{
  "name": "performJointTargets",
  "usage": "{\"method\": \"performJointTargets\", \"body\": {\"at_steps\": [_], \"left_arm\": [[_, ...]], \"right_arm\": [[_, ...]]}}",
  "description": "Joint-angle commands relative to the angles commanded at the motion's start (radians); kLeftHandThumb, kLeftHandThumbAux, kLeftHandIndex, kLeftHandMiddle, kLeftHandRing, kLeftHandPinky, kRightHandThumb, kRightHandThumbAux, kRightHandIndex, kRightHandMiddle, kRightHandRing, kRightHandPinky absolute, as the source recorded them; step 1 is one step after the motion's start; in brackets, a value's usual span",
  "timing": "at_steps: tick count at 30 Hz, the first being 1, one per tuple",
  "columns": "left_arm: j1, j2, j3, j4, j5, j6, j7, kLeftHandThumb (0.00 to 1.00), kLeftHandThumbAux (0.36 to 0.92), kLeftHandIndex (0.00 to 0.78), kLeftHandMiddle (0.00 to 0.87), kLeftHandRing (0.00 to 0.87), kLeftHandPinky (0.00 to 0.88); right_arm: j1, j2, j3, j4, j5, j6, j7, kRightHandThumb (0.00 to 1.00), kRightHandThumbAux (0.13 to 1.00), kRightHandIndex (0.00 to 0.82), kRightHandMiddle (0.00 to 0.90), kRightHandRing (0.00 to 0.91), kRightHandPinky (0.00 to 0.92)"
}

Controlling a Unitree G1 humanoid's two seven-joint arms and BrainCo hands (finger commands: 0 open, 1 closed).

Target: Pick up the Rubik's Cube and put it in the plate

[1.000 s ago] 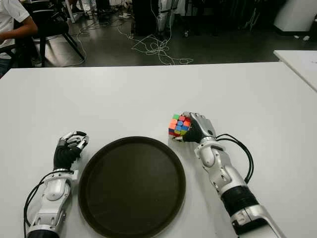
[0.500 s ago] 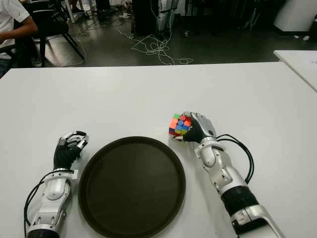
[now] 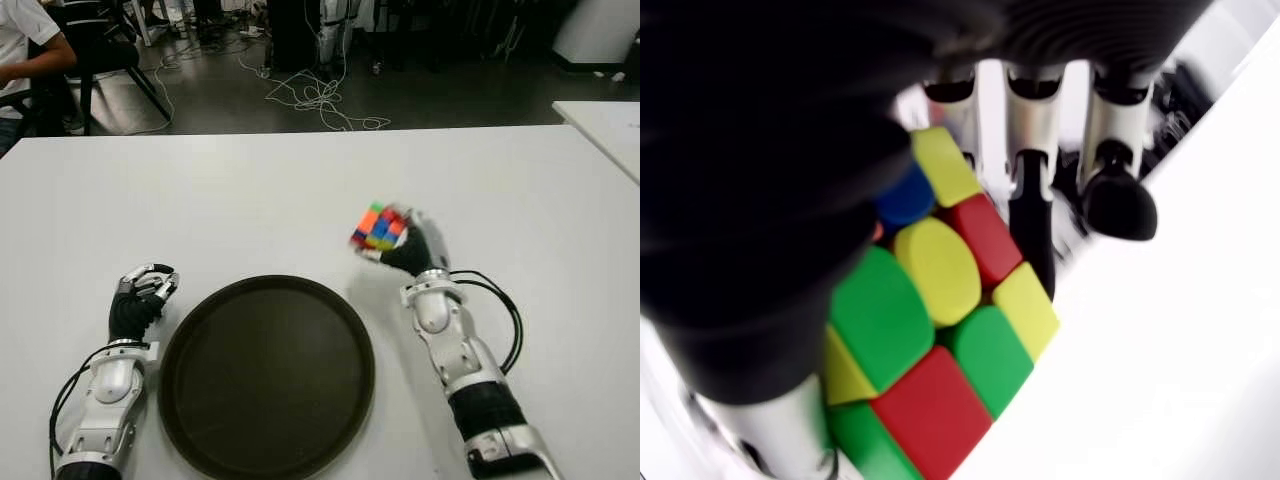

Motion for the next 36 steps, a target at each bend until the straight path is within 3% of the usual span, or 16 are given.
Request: {"method": "performJointTargets", "body": {"at_steps": [5, 9, 16, 21, 28, 32, 36], "left_arm": [[0.001, 0.003, 0.001, 0.0, -0.005, -0.002, -0.004, 0.706, 0.707, 0.444, 0.805, 0.816, 0.79], [0.004, 0.005, -0.001, -0.005, -0.004, 0.001, -0.005, 0.707, 0.707, 0.444, 0.804, 0.815, 0.787], [0.005, 0.015, -0.009, -0.004, 0.005, 0.001, -0.01, 0.707, 0.707, 0.443, 0.803, 0.814, 0.784], [0.002, 0.016, -0.011, 0.005, 0.009, -0.005, -0.003, 0.706, 0.707, 0.443, 0.803, 0.814, 0.783], [0.0, 0.012, -0.008, 0.009, 0.002, -0.009, -0.004, 0.706, 0.706, 0.443, 0.804, 0.815, 0.788], [0.0, 0.011, -0.007, 0.009, 0.0, -0.01, -0.005, 0.706, 0.707, 0.444, 0.808, 0.818, 0.789], [-0.001, 0.009, -0.005, 0.012, -0.003, -0.011, -0.003, 0.705, 0.707, 0.443, 0.81, 0.82, 0.79]], "right_arm": [[0.03, 0.051, -0.01, -0.139, 0.013, -0.024, -0.028, 0.19, 0.821, 0.708, 0.833, 0.844, 0.832], [0.055, 0.074, -0.007, -0.195, 0.019, -0.087, -0.039, 0.201, 0.81, 0.699, 0.84, 0.849, 0.839], [0.076, 0.11, 0.02, -0.256, 0.009, -0.123, -0.017, 0.227, 0.791, 0.692, 0.846, 0.855, 0.844], [0.072, 0.116, 0.042, -0.235, 0.005, -0.176, 0.002, 0.239, 0.791, 0.686, 0.842, 0.854, 0.843], [0.082, 0.111, 0.068, -0.241, -0.019, -0.221, 0.026, 0.104, 0.774, 0.654, 0.832, 0.853, 0.841], [0.081, 0.131, 0.118, -0.213, -0.064, -0.238, 0.024, 0.053, 0.773, 0.65, 0.834, 0.853, 0.844], [0.077, 0.123, 0.132, -0.205, -0.063, -0.257, 0.047, 0.019, 0.784, 0.644, 0.829, 0.849, 0.841]]}}
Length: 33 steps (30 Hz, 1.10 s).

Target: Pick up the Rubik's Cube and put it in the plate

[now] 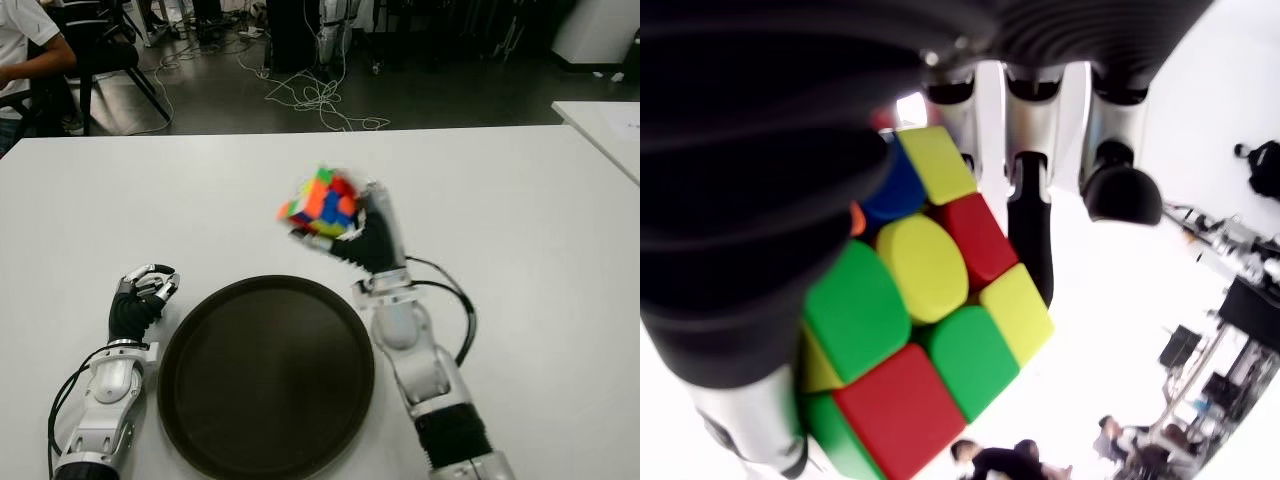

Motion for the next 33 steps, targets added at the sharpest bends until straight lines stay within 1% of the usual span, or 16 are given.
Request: {"method": "performJointTargets", "body": {"at_steps": [6, 10, 12, 16, 17, 18, 19, 22, 24, 25, 28, 31, 33], "left_arm": [[-0.002, -0.007, 0.006, 0.001, -0.01, -0.005, 0.0, 0.704, 0.707, 0.443, 0.809, 0.821, 0.795], [0.0, -0.01, 0.007, -0.001, -0.014, -0.009, -0.004, 0.703, 0.707, 0.443, 0.807, 0.82, 0.793], [0.001, -0.009, 0.007, -0.001, -0.013, -0.013, -0.004, 0.703, 0.707, 0.443, 0.806, 0.819, 0.79], [0.002, -0.012, 0.008, 0.004, -0.013, -0.029, -0.002, 0.702, 0.708, 0.443, 0.804, 0.818, 0.794], [0.002, -0.013, 0.009, 0.006, -0.013, -0.033, -0.001, 0.702, 0.708, 0.443, 0.803, 0.818, 0.795], [0.001, -0.014, 0.01, 0.008, -0.013, -0.038, 0.001, 0.702, 0.708, 0.443, 0.802, 0.818, 0.795], [0.001, -0.016, 0.01, 0.01, -0.013, -0.042, 0.003, 0.702, 0.708, 0.443, 0.801, 0.818, 0.794], [0.0, -0.017, 0.012, 0.014, -0.013, -0.05, 0.005, 0.701, 0.709, 0.443, 0.8, 0.817, 0.793], [0.0, -0.019, 0.012, 0.017, -0.012, -0.056, 0.007, 0.701, 0.709, 0.443, 0.8, 0.818, 0.794], [-0.001, -0.019, 0.013, 0.018, -0.011, -0.058, 0.009, 0.701, 0.709, 0.443, 0.8, 0.818, 0.795], [-0.002, -0.019, 0.013, 0.023, -0.009, -0.063, 0.011, 0.701, 0.709, 0.442, 0.803, 0.82, 0.797], [-0.004, -0.018, 0.015, 0.029, -0.006, -0.064, 0.014, 0.7, 0.708, 0.442, 0.805, 0.821, 0.796], [-0.006, -0.018, 0.015, 0.032, -0.006, -0.064, 0.015, 0.701, 0.708, 0.442, 0.805, 0.821, 0.795]], "right_arm": [[-0.02, 0.004, 0.042, 0.008, -0.01, -0.015, 0.048, 0.001, 0.833, 0.692, 0.825, 0.84, 0.834], [-0.037, -0.006, 0.056, 0.015, -0.013, -0.02, 0.082, 0.0, 0.839, 0.727, 0.83, 0.846, 0.84], [-0.042, -0.014, 0.064, 0.011, -0.021, -0.01, 0.107, 0.0, 0.836, 0.735, 0.834, 0.849, 0.844], [-0.045, -0.031, 0.096, -0.034, -0.06, 0.069, 0.192, 0.0, 0.808, 0.737, 0.828, 0.845, 0.831], [-0.045, -0.038, 0.105, -0.055, -0.074, 0.101, 0.223, 0.0, 0.802, 0.732, 0.825, 0.842, 0.826], [-0.047, -0.051, 0.118, -0.084, -0.097, 0.148, 0.271, 0.0, 0.797, 0.723, 0.82, 0.838, 0.821], [-0.047, -0.06, 0.126, -0.105, -0.112, 0.182, 0.304, 0.0, 0.787, 0.696, 0.806, 0.826, 0.808], [-0.052, -0.083, 0.147, -0.153, -0.151, 0.259, 0.385, 0.0, 0.776, 0.663, 0.785, 0.808, 0.789], [-0.062, -0.107, 0.169, -0.183, -0.187, 0.308, 0.453, 0.0, 0.775, 0.65, 0.774, 0.799, 0.781], [-0.071, -0.123, 0.181, -0.192, -0.205, 0.321, 0.489, 0.0, 0.778, 0.642, 0.768, 0.793, 0.776], [-0.086, -0.151, 0.21, -0.214, -0.243, 0.351, 0.558, 0.0, 0.799, 0.624, 0.755, 0.778, 0.763], [-0.078, -0.162, 0.252, -0.208, -0.312, 0.372, 0.569, 0.0, 0.827, 0.615, 0.742, 0.764, 0.752], [-0.077, -0.164, 0.262, -0.209, -0.331, 0.383, 0.572, 0.0, 0.841, 0.613, 0.737, 0.759, 0.748]]}}
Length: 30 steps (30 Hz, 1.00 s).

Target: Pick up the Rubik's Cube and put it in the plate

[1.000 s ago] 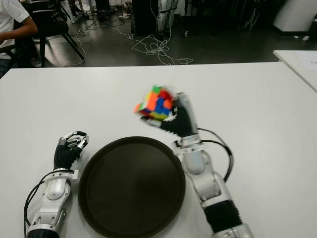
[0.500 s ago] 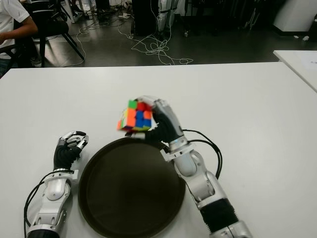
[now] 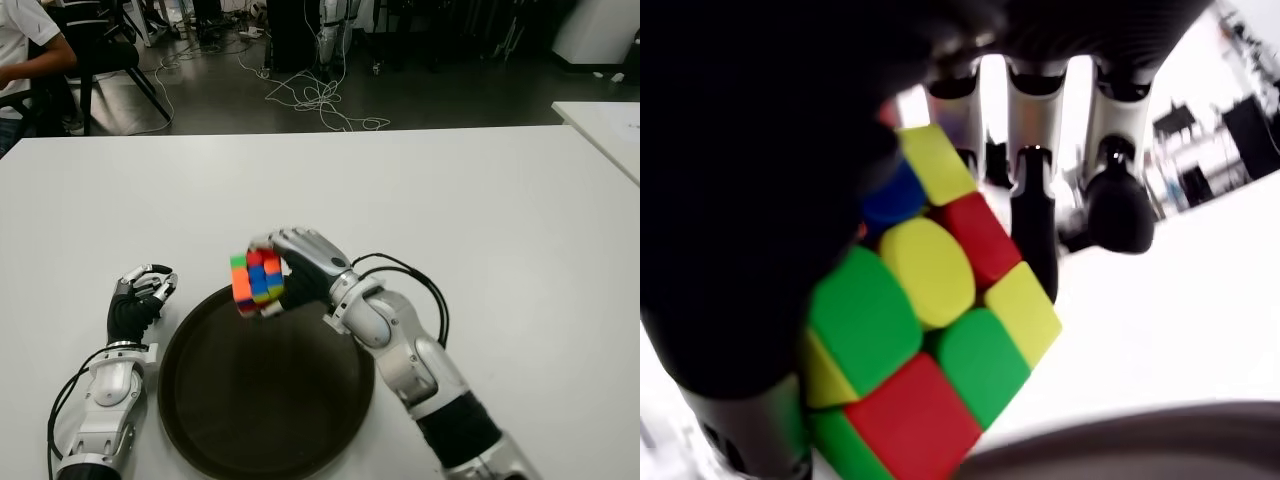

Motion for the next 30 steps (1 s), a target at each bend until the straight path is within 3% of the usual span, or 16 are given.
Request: {"method": "performJointTargets", "body": {"at_steps": [4, 14, 30], "left_arm": [[-0.003, 0.0, 0.001, 0.0, 0.002, 0.014, 0.004, 0.701, 0.708, 0.442, 0.806, 0.82, 0.793], [0.001, -0.004, -0.001, -0.022, -0.003, 0.033, -0.001, 0.704, 0.707, 0.443, 0.809, 0.82, 0.789], [0.009, -0.005, -0.008, -0.044, 0.002, 0.058, 0.0, 0.706, 0.707, 0.443, 0.803, 0.818, 0.793]], "right_arm": [[0.008, -0.001, 0.026, 0.003, -0.044, 0.021, -0.009, 0.0, 0.868, 0.631, 0.748, 0.767, 0.756], [-0.045, -0.044, 0.091, -0.037, -0.151, 0.054, 0.13, 0.0, 0.893, 0.675, 0.794, 0.806, 0.792], [-0.081, -0.074, 0.143, -0.02, -0.183, 0.022, 0.249, 0.0, 0.905, 0.642, 0.807, 0.819, 0.803]]}}
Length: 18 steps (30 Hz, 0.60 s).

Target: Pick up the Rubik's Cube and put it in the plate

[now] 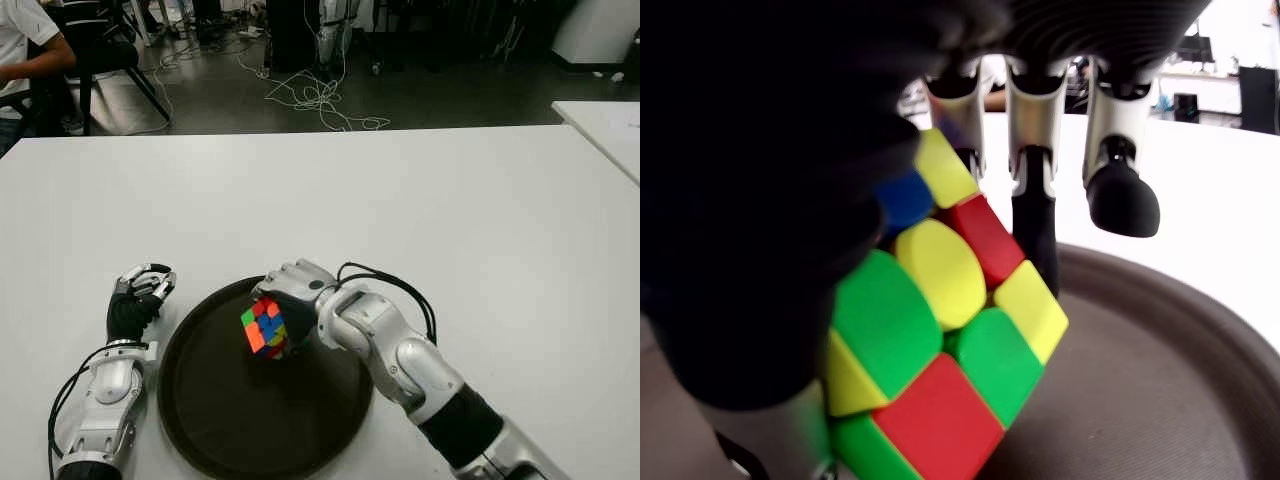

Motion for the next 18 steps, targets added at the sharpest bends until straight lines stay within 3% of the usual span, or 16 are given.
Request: {"method": "performJointTargets", "body": {"at_steps": [8, 18], "left_arm": [[0.003, 0.005, -0.006, -0.011, 0.004, 0.017, -0.003, 0.704, 0.708, 0.443, 0.806, 0.815, 0.784], [0.006, 0.0, -0.006, -0.028, 0.003, 0.026, 0.003, 0.704, 0.707, 0.443, 0.812, 0.821, 0.799]], "right_arm": [[0.007, 0.009, 0.002, 0.009, 0.02, 0.011, 0.037, 0.0, 0.906, 0.625, 0.799, 0.813, 0.797], [0.024, 0.013, 0.019, 0.039, 0.005, -0.026, -0.041, 0.0, 0.906, 0.656, 0.811, 0.82, 0.803]]}}
